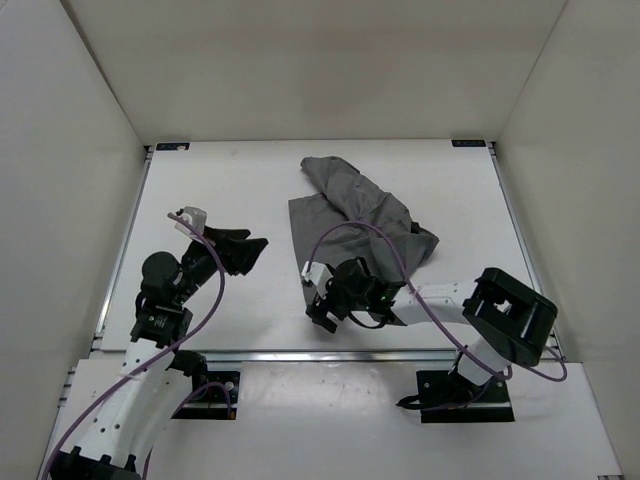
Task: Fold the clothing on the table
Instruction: Flatten the skirt out
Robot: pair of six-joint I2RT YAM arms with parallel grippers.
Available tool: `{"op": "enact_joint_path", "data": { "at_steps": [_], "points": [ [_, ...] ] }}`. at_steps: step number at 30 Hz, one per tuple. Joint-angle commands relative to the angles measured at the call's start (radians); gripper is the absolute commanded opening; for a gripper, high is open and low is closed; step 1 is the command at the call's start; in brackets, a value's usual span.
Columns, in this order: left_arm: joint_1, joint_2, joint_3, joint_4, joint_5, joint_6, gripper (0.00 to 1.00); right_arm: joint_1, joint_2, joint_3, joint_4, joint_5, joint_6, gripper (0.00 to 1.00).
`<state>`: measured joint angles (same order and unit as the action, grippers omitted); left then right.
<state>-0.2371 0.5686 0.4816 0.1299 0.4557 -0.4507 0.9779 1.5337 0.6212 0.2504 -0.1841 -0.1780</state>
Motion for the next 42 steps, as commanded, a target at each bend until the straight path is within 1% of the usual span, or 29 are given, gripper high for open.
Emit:
{"op": "enact_joint_path", "data": {
  "at_steps": [1,2,3,4,6,7,8,9,10,11,12,13,14,15,16,17,18,19,20,21,22,23,25,28,32,33,35,39,42],
  "points": [
    [0.002,0.005,0.002,0.008,-0.029,0.047,0.7,0.004,0.049,0.057,0.092,-0.011,-0.038,0.78],
    [0.004,0.01,0.006,0.01,-0.035,0.052,0.68,-0.002,0.072,0.067,0.092,-0.014,-0.035,0.72],
    [0.008,0.031,0.012,0.005,-0.04,0.055,0.61,-0.001,0.085,0.074,0.087,-0.015,-0.031,0.7],
    [0.013,0.046,0.028,-0.004,-0.031,0.064,0.59,-0.002,0.107,0.081,0.069,-0.006,-0.017,0.67],
    [0.022,0.091,0.037,0.005,-0.035,0.08,0.62,-0.002,0.118,0.094,0.049,-0.015,-0.005,0.58],
    [0.031,0.111,0.035,0.019,-0.046,0.084,0.68,-0.004,0.126,0.092,0.037,-0.028,0.003,0.48],
    [0.03,0.137,0.04,0.028,-0.046,0.092,0.7,-0.004,0.129,0.091,0.03,-0.034,0.011,0.29],
    [0.036,0.154,0.046,0.028,-0.045,0.101,0.7,-0.007,0.122,0.078,0.015,-0.04,0.021,0.22],
    [0.042,0.203,0.066,0.028,-0.037,0.113,0.71,-0.007,0.117,0.074,-0.022,-0.06,0.034,0.06],
    [0.05,0.23,0.078,0.019,-0.031,0.118,0.71,-0.013,0.106,0.081,-0.037,-0.095,0.04,0.0],
    [0.047,0.297,0.109,-0.011,-0.014,0.128,0.75,-0.022,0.091,0.069,-0.092,-0.115,0.057,0.0],
    [0.042,0.379,0.156,-0.038,0.01,0.136,0.8,-0.045,0.082,0.075,-0.17,-0.203,0.064,0.0],
    [0.036,0.455,0.201,-0.056,0.036,0.15,0.77,-0.056,0.06,0.075,-0.239,-0.292,0.092,0.0],
    [0.024,0.496,0.221,-0.068,0.05,0.155,0.75,-0.074,0.033,0.068,-0.273,-0.352,0.097,0.0],
    [0.01,0.555,0.248,-0.084,0.063,0.164,0.75,-0.096,-0.018,0.036,-0.313,-0.382,0.122,0.0],
    [0.007,0.612,0.262,-0.072,0.061,0.164,0.77,-0.091,-0.049,0.008,-0.329,-0.382,0.139,0.0],
    [-0.014,0.635,0.267,-0.064,0.067,0.158,0.79,-0.09,-0.11,-0.036,-0.329,-0.364,0.15,0.0],
    [-0.018,0.675,0.264,-0.04,0.048,0.15,0.82,-0.094,-0.141,-0.076,-0.335,-0.33,0.173,0.0],
    [-0.024,0.721,0.27,-0.035,0.04,0.129,0.83,-0.097,-0.205,-0.101,-0.329,-0.313,0.21,0.0],
    [-0.022,0.747,0.278,-0.047,0.025,0.119,0.82,-0.125,-0.265,-0.139,-0.321,-0.325,0.233,0.0],
    [-0.022,0.805,0.308,-0.071,0.035,0.115,0.81,-0.136,-0.299,-0.179,-0.309,-0.322,0.251,0.0],
    [-0.022,0.868,0.34,-0.108,0.04,0.107,0.77,-0.148,-0.361,-0.21,-0.283,-0.316,0.274,0.0],
    [-0.027,0.96,0.38,-0.13,0.07,0.092,0.72,-0.154,-0.446,-0.236,-0.258,-0.293,0.284,0.0],
    [-0.044,1.08,0.446,-0.197,0.068,0.07,0.69,-0.177,-0.474,-0.236,-0.27,-0.27,0.288,0.0],
    [-0.068,1.134,0.448,-0.227,-0.063,0.058,0.67,-0.171,-0.486,-0.236,-0.267,-0.265,0.287,0.0],
    [-0.079,1.139,0.453,-0.236,-0.075,0.064,0.67,-0.168,-0.481,-0.245,-0.266,-0.265,0.287,0.0],
    [-0.096,1.162,0.472,-0.266,-0.162,0.07,0.67,-0.165,-0.495,-0.253,-0.26,-0.264,0.288,0.0],
    [-0.114,1.211,0.485,-0.273,-0.221,0.057,0.67,-0.179,-0.524,-0.264,-0.257,-0.279,0.293,0.0],
    [-0.116,1.217,0.479,-0.251,-0.276,0.06,0.7,-0.179,-0.549,-0.276,-0.258,-0.264,0.295,0.0]
  ]
}}
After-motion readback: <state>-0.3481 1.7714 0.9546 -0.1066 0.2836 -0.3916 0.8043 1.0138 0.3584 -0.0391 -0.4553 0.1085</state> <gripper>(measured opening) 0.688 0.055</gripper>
